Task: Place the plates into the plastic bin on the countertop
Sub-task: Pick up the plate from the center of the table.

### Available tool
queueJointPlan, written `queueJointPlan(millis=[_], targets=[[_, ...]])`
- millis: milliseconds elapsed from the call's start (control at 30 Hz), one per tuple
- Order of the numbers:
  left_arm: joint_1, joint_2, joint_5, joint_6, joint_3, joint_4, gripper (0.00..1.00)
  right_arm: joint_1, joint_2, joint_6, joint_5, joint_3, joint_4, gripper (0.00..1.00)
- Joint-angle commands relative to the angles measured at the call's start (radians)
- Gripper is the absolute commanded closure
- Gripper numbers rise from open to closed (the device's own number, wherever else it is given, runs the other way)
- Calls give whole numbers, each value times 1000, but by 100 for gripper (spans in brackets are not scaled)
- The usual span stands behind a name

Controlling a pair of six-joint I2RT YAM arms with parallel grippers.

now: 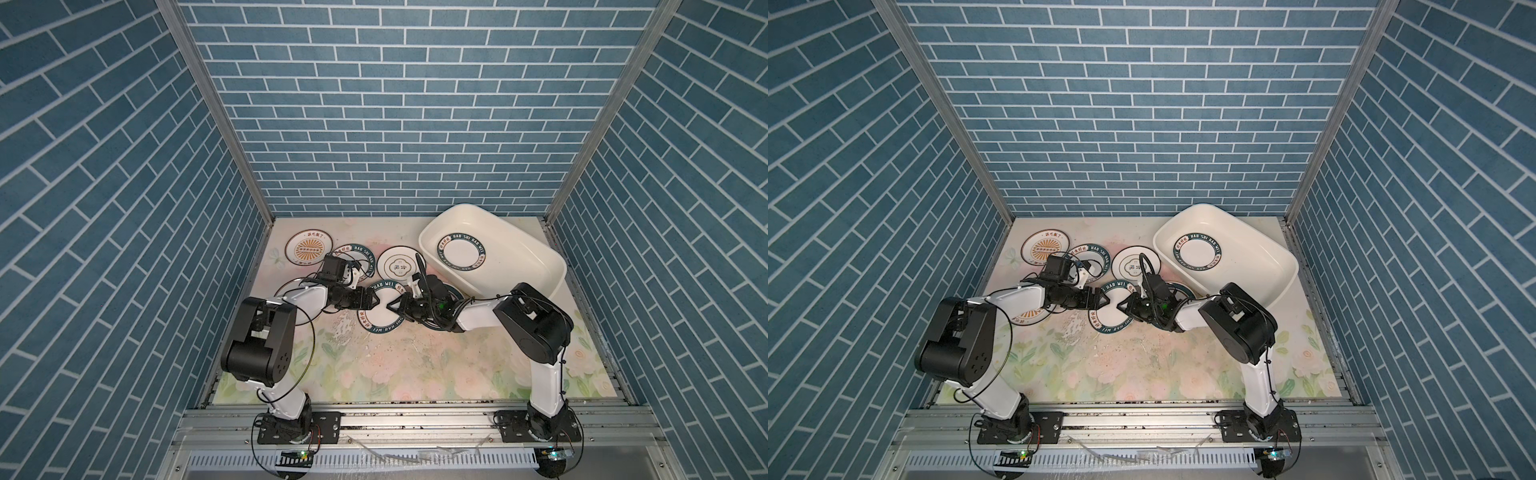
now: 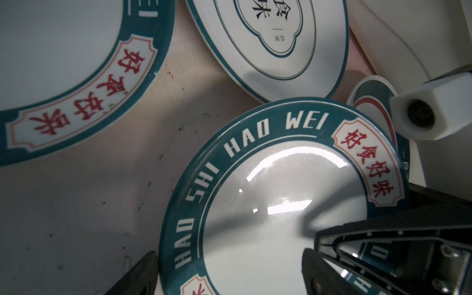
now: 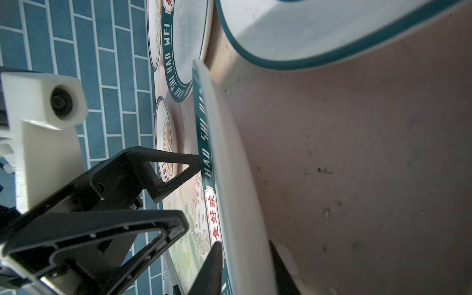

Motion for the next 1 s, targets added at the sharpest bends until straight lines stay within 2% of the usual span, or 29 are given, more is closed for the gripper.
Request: queueJointPlan(millis=[0, 600, 967], targets=[[-2, -4, 25, 5, -10, -9, 11, 10, -1, 17, -11, 8, 22, 74], [-1, -24, 12, 4, -7, -14, 11, 8, -14, 20, -22, 0, 36, 87], [2, -55, 2, 17, 16, -43, 11, 8, -30, 18, -28, -4, 38, 89]])
